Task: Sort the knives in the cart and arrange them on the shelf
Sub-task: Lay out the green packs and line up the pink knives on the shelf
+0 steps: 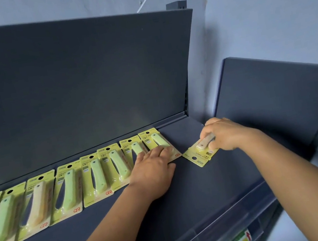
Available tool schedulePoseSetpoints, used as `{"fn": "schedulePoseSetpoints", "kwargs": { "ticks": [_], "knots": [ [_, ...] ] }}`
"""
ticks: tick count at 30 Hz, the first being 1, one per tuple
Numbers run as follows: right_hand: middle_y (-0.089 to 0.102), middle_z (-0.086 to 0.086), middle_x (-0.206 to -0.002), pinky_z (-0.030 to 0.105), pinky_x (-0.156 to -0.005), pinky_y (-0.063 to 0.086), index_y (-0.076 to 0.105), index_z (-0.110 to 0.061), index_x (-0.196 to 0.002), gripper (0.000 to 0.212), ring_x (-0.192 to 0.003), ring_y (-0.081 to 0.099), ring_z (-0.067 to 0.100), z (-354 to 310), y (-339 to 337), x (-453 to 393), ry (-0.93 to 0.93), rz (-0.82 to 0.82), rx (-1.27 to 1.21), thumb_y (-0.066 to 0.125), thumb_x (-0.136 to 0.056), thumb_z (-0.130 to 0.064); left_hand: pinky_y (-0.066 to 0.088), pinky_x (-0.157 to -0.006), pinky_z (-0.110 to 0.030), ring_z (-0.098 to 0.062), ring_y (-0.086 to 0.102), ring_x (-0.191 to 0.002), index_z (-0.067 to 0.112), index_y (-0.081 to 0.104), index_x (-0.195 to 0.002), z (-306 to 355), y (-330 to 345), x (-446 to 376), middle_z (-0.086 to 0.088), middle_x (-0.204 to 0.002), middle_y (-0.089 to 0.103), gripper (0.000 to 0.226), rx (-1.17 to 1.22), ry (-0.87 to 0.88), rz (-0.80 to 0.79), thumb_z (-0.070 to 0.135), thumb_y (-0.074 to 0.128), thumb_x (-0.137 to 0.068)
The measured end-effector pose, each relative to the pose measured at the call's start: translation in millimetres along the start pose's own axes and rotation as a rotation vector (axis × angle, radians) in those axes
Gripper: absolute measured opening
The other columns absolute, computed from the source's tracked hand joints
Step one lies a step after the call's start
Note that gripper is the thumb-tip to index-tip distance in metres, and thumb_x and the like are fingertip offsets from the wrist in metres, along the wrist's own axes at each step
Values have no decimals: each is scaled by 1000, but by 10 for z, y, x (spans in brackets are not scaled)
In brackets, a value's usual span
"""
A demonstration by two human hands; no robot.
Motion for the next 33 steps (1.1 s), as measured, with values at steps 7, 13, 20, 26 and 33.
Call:
{"fn": "schedulePoseSetpoints", "kwargs": {
  "ticks": [7,13,20,26,33],
  "knots": [
    [53,5,-104,26,-61,35,53,-15,-96,15,-81,48,16,82,6,123,82,-38,11,58,-86,-25,11,-119,-37,-17,25,-141,27,22,-149,3,4,1,6,-154,25,50,17,-2,17,37,31,-101],
    [47,11,-127,34,-89,39,46,-12,-125,39,-117,46,31,-7,150,40,211,166,-4,48,-95,-36,10,-119,-36,-17,24,-142,26,22,-149,3,12,-4,5,-155,24,50,27,-7,13,37,31,-101],
    [51,14,-126,35,-84,42,46,-13,-124,36,-114,50,36,-567,207,-346,148,301,-114,50,-95,-34,10,-118,-34,-18,26,-140,27,22,-149,-15,-4,8,6,-154,24,50,50,12,33,37,32,-101],
    [47,13,-132,37,-91,44,51,-13,-126,39,-119,47,35,-745,208,-604,137,323,-158,49,-95,-36,10,-118,-34,-18,27,-139,28,24,-148,-29,5,12,5,-153,26,50,67,25,64,36,33,-100],
    [18,-8,-156,32,-108,34,30,-26,-148,54,-137,33,20,-544,307,-361,-92,11,-166,38,-95,-19,4,-118,-31,-14,12,-146,26,18,-150,-121,-86,-5,3,-158,17,56,86,-8,143,42,35,-100]
  ]
}}
Point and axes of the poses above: each hand's wrist, its own x-axis away from the middle knuckle, its own y-axis out of the palm, z = x × y, the point moved 4 cm from there along -x, towards the middle knuckle
